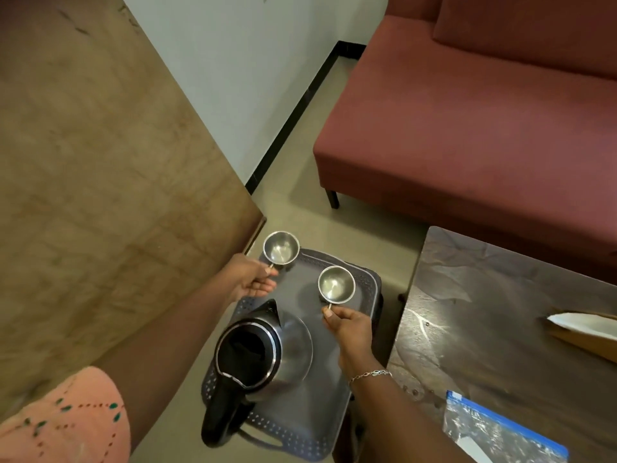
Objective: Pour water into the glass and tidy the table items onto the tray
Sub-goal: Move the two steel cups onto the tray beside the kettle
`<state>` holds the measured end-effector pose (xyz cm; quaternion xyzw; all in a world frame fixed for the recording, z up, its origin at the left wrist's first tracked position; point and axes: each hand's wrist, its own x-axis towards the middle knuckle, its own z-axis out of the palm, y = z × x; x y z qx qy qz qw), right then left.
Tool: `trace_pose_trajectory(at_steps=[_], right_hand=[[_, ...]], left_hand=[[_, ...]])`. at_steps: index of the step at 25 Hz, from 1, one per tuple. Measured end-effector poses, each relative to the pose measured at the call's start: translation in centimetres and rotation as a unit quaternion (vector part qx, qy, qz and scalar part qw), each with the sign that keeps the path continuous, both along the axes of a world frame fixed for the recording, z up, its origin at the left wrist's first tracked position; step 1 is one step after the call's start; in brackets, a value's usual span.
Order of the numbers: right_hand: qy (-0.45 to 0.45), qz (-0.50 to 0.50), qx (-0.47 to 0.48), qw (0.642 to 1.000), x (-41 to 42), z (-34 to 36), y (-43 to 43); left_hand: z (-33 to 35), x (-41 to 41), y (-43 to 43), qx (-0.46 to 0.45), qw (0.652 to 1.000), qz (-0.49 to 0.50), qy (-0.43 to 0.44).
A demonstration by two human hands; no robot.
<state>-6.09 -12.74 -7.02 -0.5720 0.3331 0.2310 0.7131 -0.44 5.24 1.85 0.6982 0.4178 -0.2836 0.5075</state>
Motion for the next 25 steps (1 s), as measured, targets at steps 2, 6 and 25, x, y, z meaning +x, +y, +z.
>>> trace_pose_trajectory(at_steps=[2, 6, 25], right_hand=[[0.004, 0.003, -0.011, 1.0, 0.6, -1.0, 1.4], [0.007, 0.023, -0.026, 0.999, 1.8, -2.6, 2.9], [0.035, 0.067, -0.086, 0.993, 3.6, -7.0, 5.4]], left_hand=[[-1.9, -0.2, 1.7, -0.014, 1.0, 0.011, 0.006], [-5.1, -0.7, 3.1, -0.051, 0.998, 0.021, 0.013], [-10.7, -0.8, 3.0, -0.067, 0.997, 0.015, 0.021]])
